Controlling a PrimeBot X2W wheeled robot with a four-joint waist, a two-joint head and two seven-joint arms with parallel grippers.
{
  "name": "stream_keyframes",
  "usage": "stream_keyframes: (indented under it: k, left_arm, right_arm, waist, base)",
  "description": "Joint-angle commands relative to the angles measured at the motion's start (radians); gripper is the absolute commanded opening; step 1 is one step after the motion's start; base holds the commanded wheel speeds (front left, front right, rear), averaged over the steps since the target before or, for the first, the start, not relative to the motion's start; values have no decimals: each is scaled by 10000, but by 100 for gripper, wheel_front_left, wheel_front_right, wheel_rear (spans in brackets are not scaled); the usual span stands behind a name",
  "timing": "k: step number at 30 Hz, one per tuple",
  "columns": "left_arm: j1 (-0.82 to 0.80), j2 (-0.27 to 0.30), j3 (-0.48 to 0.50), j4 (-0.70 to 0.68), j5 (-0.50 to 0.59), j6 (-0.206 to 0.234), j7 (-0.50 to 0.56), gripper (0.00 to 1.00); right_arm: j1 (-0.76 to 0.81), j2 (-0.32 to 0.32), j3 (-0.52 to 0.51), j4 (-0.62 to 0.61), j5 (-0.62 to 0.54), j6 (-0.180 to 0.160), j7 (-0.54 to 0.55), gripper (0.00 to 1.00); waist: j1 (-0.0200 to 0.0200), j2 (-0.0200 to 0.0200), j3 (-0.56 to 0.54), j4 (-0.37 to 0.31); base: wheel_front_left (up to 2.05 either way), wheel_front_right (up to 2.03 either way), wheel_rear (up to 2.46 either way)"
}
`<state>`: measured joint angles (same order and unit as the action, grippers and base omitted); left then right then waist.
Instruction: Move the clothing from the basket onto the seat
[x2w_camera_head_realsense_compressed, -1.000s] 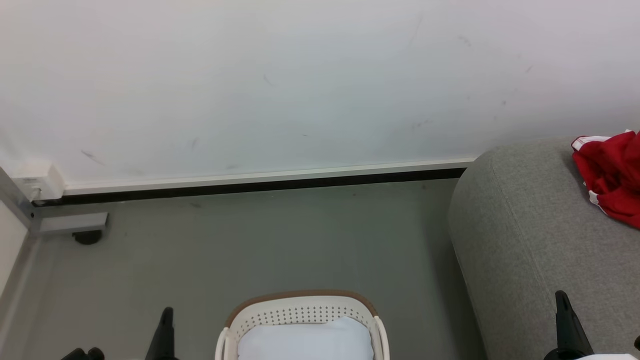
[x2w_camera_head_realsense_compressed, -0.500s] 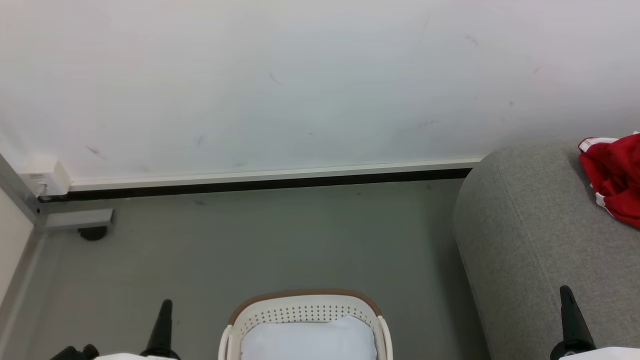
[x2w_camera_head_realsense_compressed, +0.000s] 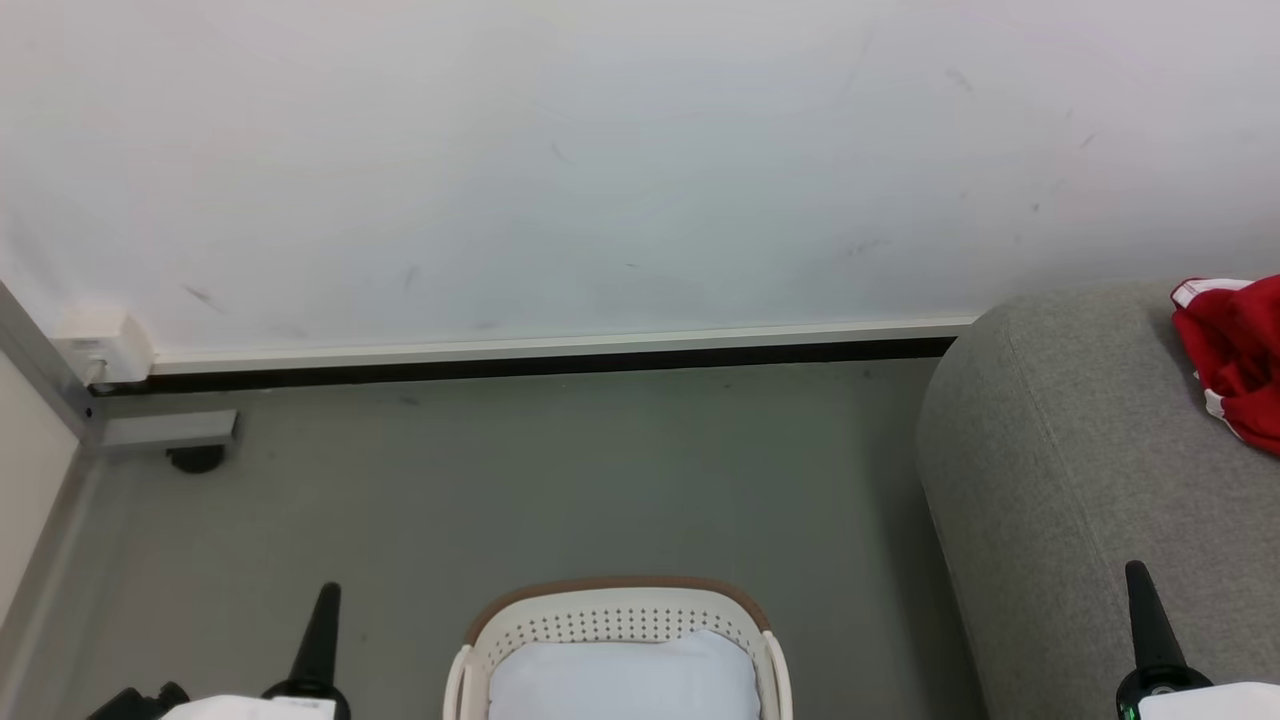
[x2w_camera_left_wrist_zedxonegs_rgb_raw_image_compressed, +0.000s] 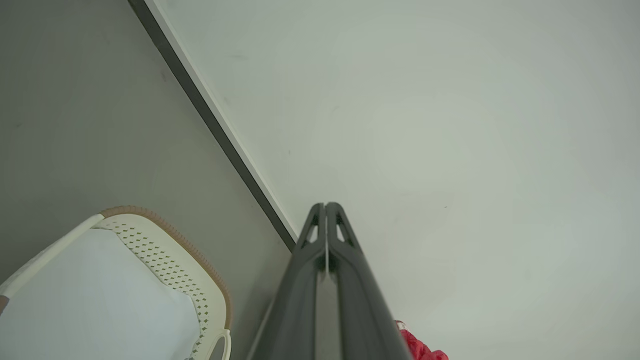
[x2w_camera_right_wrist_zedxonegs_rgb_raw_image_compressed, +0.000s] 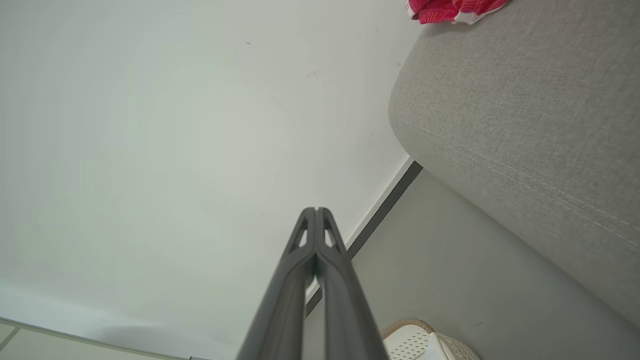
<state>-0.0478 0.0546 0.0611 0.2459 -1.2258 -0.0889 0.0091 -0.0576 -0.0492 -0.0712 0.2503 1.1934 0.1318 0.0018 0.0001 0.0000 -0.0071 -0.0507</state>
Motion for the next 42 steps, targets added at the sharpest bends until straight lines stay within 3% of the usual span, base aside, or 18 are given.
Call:
stream_keyframes:
  k: [1,42]
  left_arm:
    - [-196,32,74,-72,-314,-70,80,0]
    - [-591,-24,491,-17,-3361,-386,929,0]
  right_arm:
    - [-168,-79,-56,-109,285,-13,82,0]
    - [-491,-78,-349,-86,3638,-19,960,0]
  waist:
    - [-1,0,3,15]
    - [-1,0,83,412]
  base:
    - [0,0,0]
    - [0,0,0]
